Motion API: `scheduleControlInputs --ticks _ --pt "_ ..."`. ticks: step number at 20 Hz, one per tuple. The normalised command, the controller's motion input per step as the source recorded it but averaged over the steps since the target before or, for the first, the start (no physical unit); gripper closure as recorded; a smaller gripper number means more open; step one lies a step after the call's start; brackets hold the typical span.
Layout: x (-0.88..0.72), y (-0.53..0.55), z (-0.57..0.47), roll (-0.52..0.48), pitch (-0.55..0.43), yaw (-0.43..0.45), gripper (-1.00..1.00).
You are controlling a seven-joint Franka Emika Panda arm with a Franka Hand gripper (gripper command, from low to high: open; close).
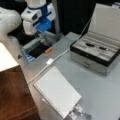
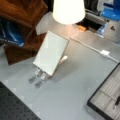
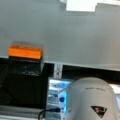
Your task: Turn off the lamps. Pick up the book. Place the book on the shelf position.
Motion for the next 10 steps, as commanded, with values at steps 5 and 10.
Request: scheduleControlInputs --ticks 5,10 --pt "-0.31 0.10 -0.12 0.066 -0.114 -0.103 -1.00" --pt "-0.30 0.07 -0.19 0.006 -0.065 -0.083 -1.00"
